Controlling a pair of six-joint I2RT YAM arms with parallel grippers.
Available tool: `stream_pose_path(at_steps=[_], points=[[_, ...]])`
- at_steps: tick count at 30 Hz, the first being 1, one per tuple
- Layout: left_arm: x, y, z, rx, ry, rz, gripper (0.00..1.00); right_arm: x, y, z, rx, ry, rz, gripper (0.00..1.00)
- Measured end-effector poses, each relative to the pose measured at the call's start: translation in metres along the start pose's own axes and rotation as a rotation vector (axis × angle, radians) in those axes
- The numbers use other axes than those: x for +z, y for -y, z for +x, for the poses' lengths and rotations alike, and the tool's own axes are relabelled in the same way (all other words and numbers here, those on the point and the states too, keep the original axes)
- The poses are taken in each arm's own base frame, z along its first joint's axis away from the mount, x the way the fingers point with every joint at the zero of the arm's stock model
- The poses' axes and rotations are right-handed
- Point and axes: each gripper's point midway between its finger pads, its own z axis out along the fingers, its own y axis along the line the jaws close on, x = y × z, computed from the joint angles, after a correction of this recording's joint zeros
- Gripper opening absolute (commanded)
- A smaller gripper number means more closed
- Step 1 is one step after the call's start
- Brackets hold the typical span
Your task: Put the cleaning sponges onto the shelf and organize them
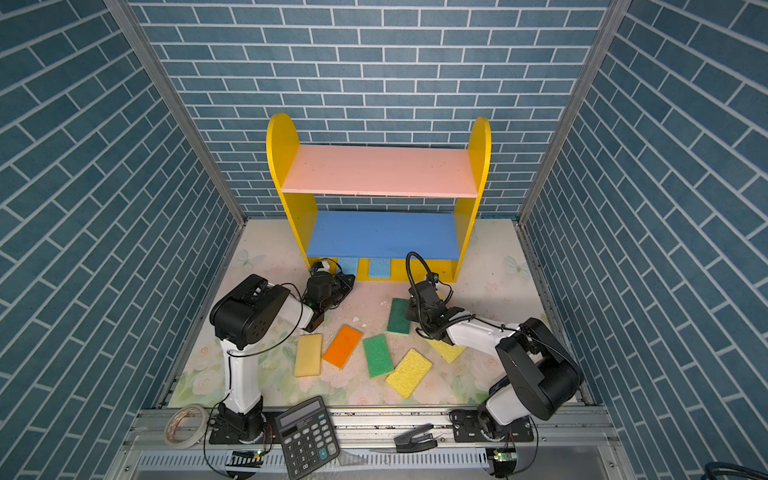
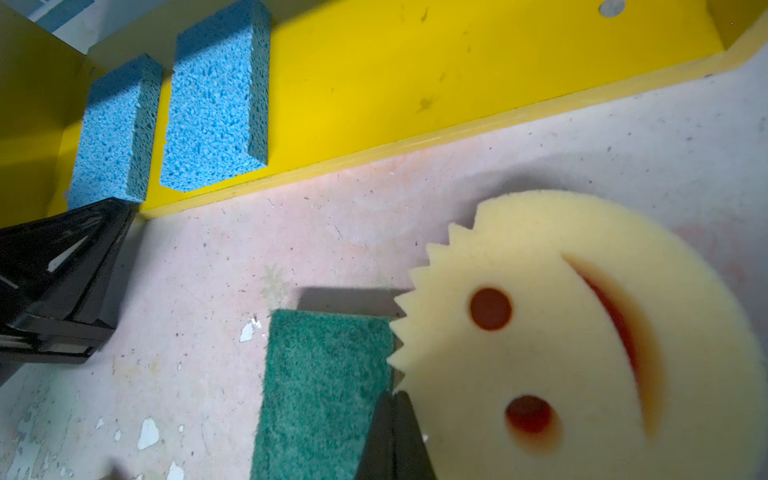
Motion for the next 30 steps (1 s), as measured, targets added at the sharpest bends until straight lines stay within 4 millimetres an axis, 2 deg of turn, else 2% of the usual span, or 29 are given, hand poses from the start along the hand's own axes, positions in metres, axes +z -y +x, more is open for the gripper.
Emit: stream_pose_path(at_steps=[8,11,16,20,22,25,30], points=[[-0.001,0.0,0.0,0.0,0.002,0.005,0.02,0.0,0.0,0.0,0.001,-0.001,-0.001,0.0],[-0.007,-0.002,0.002,0.001,-0.002,0.006,0.03,0.0,0.0,0.001,-0.001,-0.005,-0.003,0.0],[-0.039,-0.016,0.014,0.02,-0.047,-0.048,0.06,-0.005,0.0,0.0,-0.012,-0.005,-0.001,0.0],[-0.071,-0.023,0.025,0.051,-0.098,-0.099,0.09,-0.023,-0.007,-0.011,-0.024,0.034,-0.022,0.0],[-0.085,-0.013,0.023,0.078,-0.104,-0.096,0.1,-0.034,-0.013,-0.015,-0.043,0.062,-0.032,0.0],[-0.106,0.015,0.009,0.147,-0.083,-0.073,0.13,-0.05,-0.029,-0.014,-0.095,0.093,-0.053,0.01],[-0.155,0.073,-0.031,0.322,0.025,-0.048,0.28,-0.063,-0.048,0.004,-0.205,0.095,-0.067,0.17]])
